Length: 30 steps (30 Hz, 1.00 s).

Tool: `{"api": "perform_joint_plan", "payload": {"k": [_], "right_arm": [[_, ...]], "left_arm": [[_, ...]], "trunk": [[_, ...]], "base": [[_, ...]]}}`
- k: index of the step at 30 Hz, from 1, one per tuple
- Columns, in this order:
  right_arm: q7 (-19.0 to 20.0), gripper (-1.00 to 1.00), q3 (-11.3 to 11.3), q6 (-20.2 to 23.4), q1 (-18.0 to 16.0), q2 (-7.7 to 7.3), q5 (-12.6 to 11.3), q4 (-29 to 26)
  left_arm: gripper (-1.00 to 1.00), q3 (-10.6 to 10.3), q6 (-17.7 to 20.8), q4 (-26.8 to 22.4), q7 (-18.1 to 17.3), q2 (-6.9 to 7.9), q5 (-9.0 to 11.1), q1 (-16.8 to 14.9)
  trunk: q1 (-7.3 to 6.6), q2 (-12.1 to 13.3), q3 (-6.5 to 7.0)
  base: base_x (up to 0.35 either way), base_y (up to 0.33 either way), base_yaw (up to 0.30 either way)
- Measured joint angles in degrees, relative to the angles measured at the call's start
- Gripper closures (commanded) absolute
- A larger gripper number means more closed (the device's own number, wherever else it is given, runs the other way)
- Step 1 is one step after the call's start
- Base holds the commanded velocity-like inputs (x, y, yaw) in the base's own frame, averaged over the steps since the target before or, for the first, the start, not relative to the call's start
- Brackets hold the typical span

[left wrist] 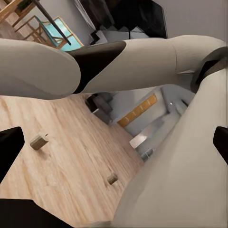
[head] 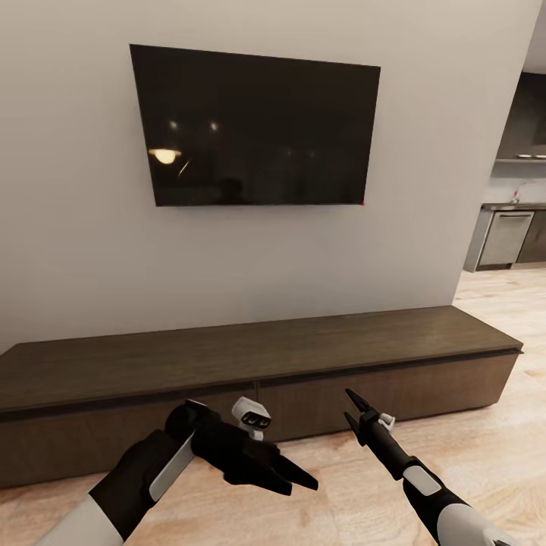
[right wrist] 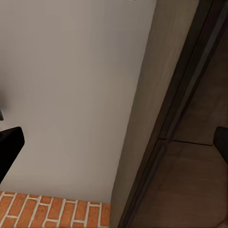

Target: Place each of the two pumpkins and all three candles from the living room inside a cabinet in the living room (use any cabinet), then make sure every cabinet is closed, and position the cauldron so it is next to a table in the living room.

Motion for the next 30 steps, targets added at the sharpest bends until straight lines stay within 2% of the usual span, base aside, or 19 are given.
{"api": "perform_joint_plan", "payload": {"k": [11, 30], "right_arm": [[0.01, -1.00, 0.07, -0.18, 0.00, 0.00, 0.01, 0.00], [-0.31, -1.00, 0.03, -0.20, 0.00, 0.07, 0.01, 0.00]], "left_arm": [[-1.00, -0.26, -0.08, 0.17, 0.00, 0.14, 2.75, 0.03], [-1.00, -0.27, -0.17, 0.09, 0.00, 0.07, 2.76, 0.54]], "trunk": [[-0.02, 0.00, 0.00], [-0.01, 0.00, 0.00]], "base": [[0.064, 0.000, 0.000], [0.117, 0.000, 0.000]]}}
